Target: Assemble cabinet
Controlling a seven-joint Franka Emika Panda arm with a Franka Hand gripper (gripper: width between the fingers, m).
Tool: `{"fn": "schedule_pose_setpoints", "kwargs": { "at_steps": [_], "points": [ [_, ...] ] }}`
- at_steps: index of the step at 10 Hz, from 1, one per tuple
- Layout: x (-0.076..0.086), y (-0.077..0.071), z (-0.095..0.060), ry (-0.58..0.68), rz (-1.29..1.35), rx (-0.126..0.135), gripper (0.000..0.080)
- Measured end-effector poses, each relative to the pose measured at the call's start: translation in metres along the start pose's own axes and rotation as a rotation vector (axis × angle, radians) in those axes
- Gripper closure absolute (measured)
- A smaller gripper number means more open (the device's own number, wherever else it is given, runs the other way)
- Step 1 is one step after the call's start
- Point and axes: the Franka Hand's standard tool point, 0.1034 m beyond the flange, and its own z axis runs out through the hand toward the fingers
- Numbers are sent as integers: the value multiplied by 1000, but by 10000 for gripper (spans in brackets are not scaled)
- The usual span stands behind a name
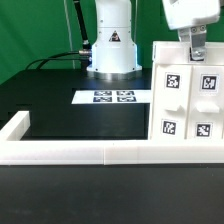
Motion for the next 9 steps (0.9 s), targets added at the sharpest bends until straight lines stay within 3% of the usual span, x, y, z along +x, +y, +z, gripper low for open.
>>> {"fn": "schedule_pose_setpoints", "kwargs": {
  "at_steps": [9],
  "points": [
    [-4, 1, -2, -46, 417, 22, 258]
  ]
}}
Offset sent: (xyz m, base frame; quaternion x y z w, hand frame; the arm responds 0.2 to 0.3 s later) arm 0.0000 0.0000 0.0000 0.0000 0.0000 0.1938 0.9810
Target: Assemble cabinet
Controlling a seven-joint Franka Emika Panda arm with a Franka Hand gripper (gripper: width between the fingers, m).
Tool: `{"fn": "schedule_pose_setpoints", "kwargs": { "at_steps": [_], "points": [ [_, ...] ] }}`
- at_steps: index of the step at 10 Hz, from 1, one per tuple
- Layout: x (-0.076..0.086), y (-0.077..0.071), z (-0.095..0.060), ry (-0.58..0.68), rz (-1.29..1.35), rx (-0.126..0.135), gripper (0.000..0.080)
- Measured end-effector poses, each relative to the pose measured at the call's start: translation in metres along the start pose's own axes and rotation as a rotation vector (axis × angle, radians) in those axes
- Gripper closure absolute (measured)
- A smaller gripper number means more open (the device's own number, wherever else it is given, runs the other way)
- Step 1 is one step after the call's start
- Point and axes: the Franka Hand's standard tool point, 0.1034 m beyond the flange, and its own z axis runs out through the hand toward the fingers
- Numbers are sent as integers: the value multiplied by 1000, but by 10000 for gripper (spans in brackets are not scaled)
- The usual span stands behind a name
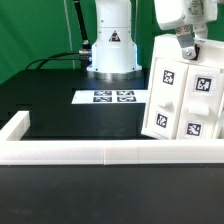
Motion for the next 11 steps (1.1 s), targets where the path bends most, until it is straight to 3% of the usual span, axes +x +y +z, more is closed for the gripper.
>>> {"fn": "schedule_pose_setpoints", "kwargs": {
  "at_steps": [4, 5, 6, 9, 11],
  "points": [
    [1, 1, 1, -4, -43, -8, 258],
    [-1, 2, 0, -6, -46, -7, 94],
    [-4, 1, -6, -17, -47, -1, 29],
    [-19, -1, -28, -60, -37, 18, 1],
    [-30, -2, -33, -74, -46, 26, 2]
  ]
}}
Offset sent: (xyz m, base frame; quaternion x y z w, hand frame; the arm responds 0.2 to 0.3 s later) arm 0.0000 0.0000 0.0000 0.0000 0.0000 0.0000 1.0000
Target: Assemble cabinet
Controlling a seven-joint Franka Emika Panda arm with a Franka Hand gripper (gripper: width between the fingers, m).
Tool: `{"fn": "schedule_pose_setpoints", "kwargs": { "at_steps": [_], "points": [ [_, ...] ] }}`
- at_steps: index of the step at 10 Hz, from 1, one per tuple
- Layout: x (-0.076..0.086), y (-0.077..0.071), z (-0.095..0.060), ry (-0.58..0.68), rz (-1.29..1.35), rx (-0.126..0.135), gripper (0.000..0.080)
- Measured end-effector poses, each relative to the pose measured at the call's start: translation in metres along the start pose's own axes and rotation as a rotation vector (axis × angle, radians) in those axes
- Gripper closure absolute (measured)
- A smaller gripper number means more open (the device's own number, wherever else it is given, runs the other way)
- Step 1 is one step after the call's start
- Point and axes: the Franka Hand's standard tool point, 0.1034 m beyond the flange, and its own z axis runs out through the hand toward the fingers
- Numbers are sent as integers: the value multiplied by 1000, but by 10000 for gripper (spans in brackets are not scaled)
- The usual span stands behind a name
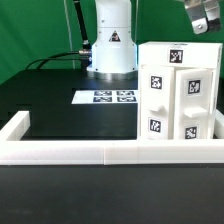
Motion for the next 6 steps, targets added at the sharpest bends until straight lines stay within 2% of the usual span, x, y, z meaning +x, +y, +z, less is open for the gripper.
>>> {"fn": "schedule_pose_setpoints", "kwargs": {
  "at_steps": [6],
  "points": [
    [-1, 3, 5, 4, -24, -5, 2]
  ]
}}
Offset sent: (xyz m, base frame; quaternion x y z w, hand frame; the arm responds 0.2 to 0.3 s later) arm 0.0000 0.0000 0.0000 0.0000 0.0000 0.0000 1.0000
